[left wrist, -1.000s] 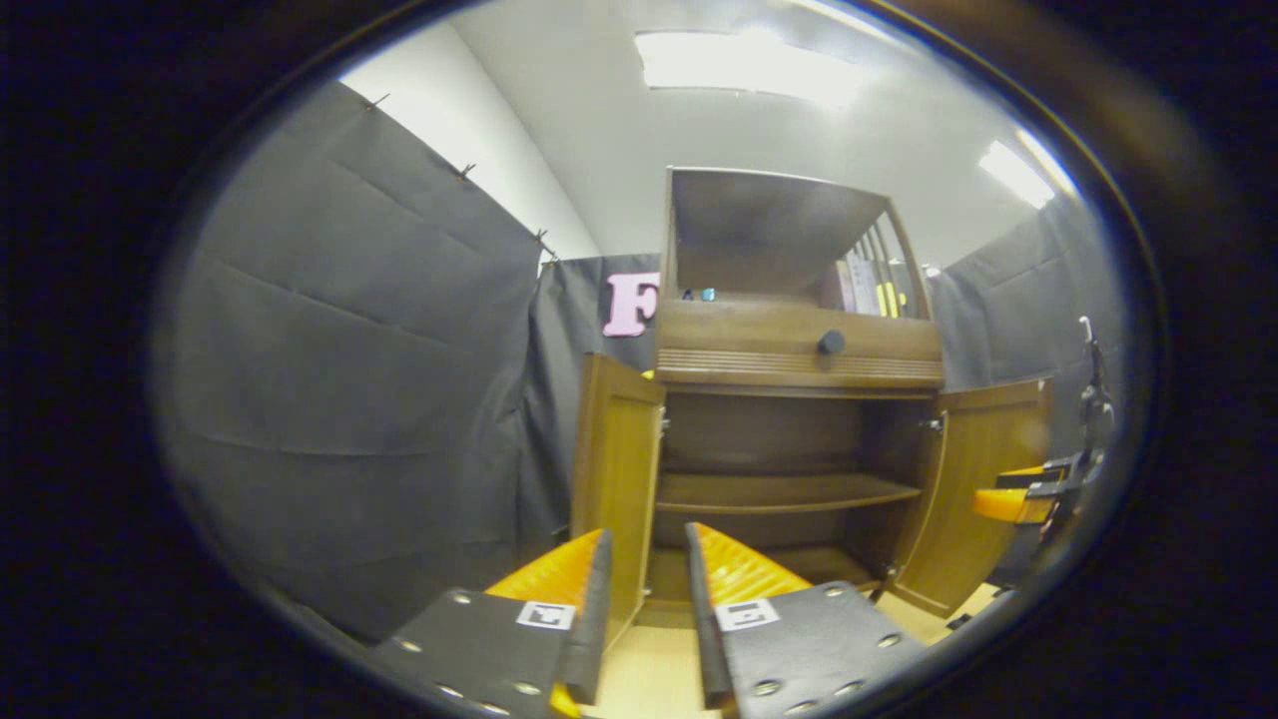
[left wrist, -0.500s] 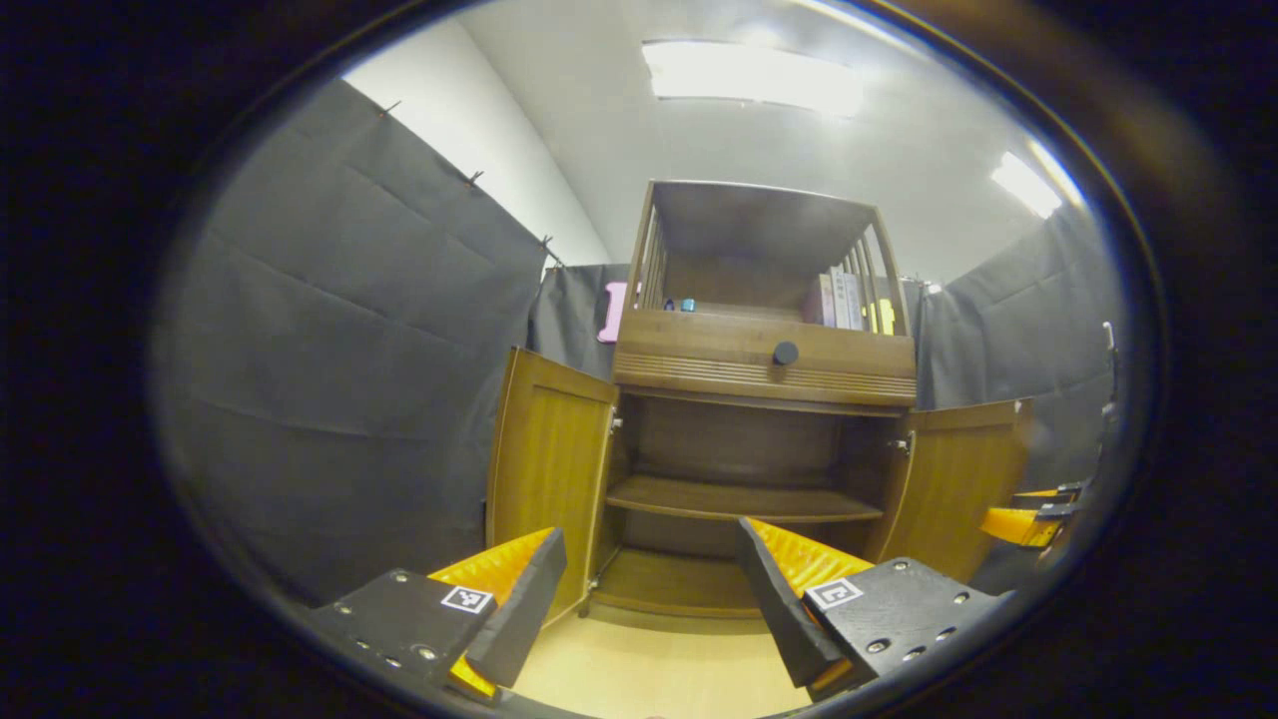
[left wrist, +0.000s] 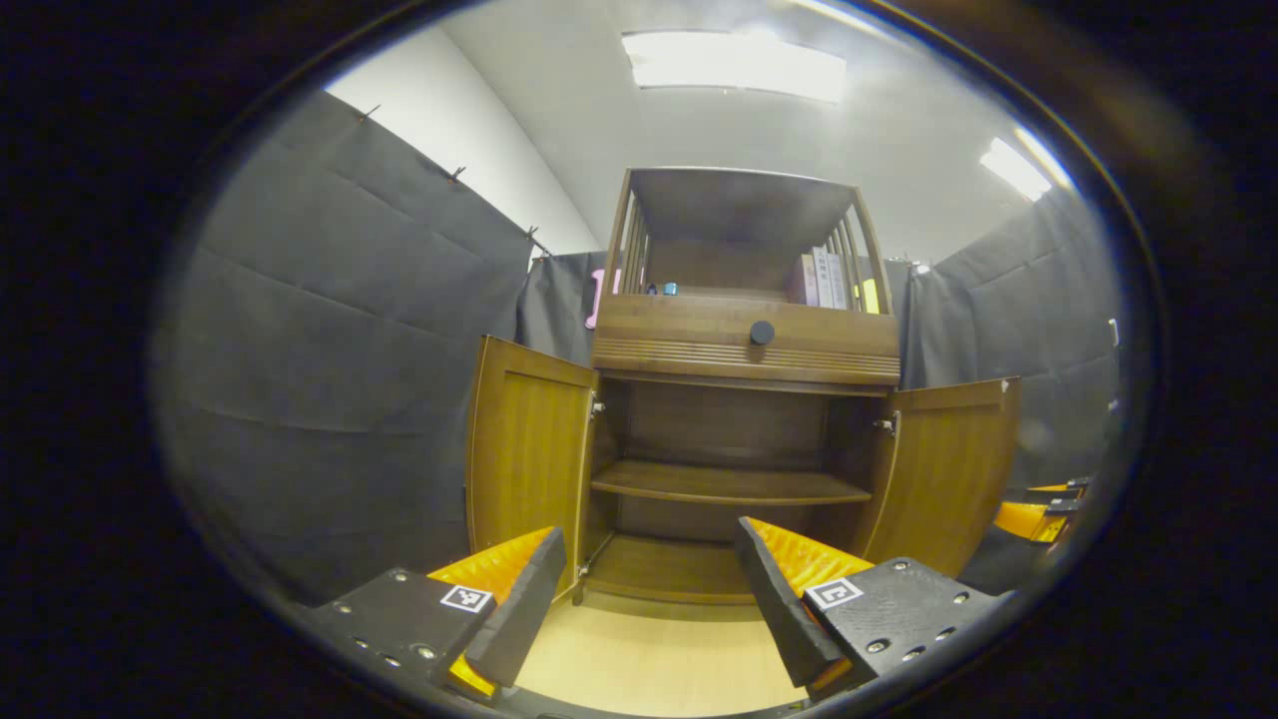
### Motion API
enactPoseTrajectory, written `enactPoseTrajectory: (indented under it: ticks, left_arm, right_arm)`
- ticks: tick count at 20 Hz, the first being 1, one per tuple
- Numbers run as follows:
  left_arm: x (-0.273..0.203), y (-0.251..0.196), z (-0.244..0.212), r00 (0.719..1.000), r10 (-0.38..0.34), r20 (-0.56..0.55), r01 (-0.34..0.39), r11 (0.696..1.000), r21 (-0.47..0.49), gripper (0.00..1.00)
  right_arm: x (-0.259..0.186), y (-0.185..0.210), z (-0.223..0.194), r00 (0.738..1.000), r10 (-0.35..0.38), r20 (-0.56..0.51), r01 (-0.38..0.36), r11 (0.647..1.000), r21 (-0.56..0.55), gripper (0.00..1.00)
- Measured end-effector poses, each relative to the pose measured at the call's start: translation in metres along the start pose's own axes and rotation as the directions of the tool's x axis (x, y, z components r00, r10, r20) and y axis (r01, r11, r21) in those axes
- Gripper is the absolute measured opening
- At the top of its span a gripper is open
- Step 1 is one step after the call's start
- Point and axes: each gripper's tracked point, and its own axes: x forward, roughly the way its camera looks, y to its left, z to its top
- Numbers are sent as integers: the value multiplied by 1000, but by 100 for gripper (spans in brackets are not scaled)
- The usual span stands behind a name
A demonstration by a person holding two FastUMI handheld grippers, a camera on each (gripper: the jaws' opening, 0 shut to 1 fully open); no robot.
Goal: Open the right door of the double-door shoe cabinet with the right hand, and open the left door with the left hand.
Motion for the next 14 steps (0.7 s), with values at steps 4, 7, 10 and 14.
enactPoseTrajectory:
  ticks: [4,7,10,14]
  left_arm:
    - [-18,1,-7,999,33,-15,-33,999,43,100]
    - [-22,12,-8,997,74,-16,-73,995,75,100]
    - [-17,16,-18,996,64,-57,-60,995,75,100]
    - [-2,21,-15,998,37,-47,-36,999,29,100]
  right_arm:
    - [5,7,-8,1000,28,-13,-28,1000,-5,95]
    - [10,18,-22,998,51,-48,-51,999,-7,95]
    - [16,23,-28,997,42,-60,-43,999,-11,96]
    - [28,28,-22,999,4,-45,-4,1000,3,92]
